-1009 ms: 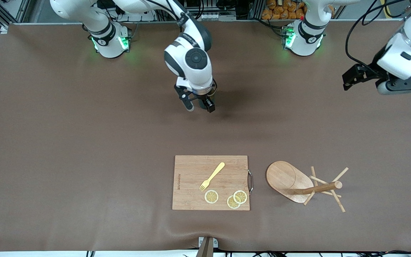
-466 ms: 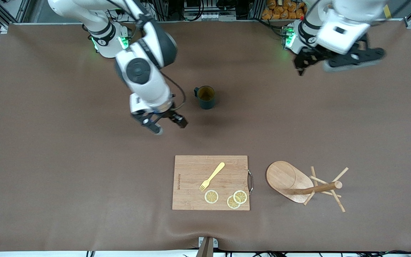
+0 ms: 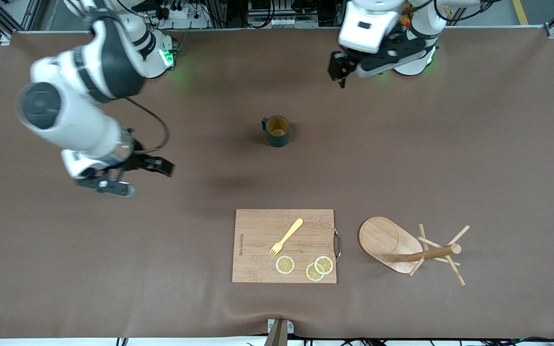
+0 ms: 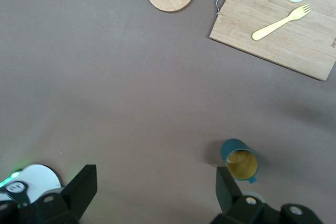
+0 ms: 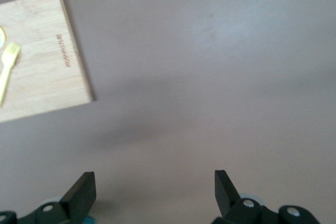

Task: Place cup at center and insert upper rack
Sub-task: 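Release the mug and withdraw the right gripper while the left gripper approaches, then lower the left gripper onto the mug handle and grasp it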

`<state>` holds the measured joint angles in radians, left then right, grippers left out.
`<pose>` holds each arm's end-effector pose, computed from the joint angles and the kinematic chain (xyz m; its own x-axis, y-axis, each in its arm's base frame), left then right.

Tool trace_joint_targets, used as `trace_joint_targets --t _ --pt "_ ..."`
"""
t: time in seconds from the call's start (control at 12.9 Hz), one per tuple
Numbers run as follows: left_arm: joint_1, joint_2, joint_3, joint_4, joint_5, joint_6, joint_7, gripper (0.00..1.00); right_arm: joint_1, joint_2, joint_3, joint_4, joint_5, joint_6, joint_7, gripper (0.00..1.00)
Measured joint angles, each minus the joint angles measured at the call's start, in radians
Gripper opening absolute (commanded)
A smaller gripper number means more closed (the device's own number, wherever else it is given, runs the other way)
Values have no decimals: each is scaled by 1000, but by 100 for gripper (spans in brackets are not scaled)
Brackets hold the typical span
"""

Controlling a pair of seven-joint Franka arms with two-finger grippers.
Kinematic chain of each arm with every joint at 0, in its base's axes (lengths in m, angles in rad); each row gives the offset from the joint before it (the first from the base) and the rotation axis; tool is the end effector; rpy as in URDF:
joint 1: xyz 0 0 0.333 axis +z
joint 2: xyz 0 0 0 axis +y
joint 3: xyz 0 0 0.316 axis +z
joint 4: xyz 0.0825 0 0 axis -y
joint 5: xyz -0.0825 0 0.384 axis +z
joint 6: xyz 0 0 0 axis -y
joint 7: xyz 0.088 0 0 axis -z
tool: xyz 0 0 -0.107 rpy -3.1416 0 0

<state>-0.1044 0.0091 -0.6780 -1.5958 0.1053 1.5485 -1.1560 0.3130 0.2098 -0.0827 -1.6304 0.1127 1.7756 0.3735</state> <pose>0.4016 -0.3808 0.6075 0.9302 0.3606 0.0691 0.3658 -0.9264 -0.0897 0.6001 0.1547 0.4905 0.9820 -0.1640 -0.0936 -0.1701 -0.9835 -0.0614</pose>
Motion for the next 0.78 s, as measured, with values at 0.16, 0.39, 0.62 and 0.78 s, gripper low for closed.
trace_joint_targets --t 0.16,0.39,0.62,0.78 --pt "-94 85 -26 35 87 2 -167 100 -98 -46 -4 13 -22 -95 -186 100" --pt "-264 221 -28 87 197 7 -420 100 -164 -134 -6 39 -126 -193 -289 100" --pt "-387 319 -27 112 293 7 -597 100 -186 -217 -6 42 -137 -237 -291 100" --pt "-459 386 -22 132 365 10 -739 100 -198 -225 -6 39 -137 -209 -291 100"
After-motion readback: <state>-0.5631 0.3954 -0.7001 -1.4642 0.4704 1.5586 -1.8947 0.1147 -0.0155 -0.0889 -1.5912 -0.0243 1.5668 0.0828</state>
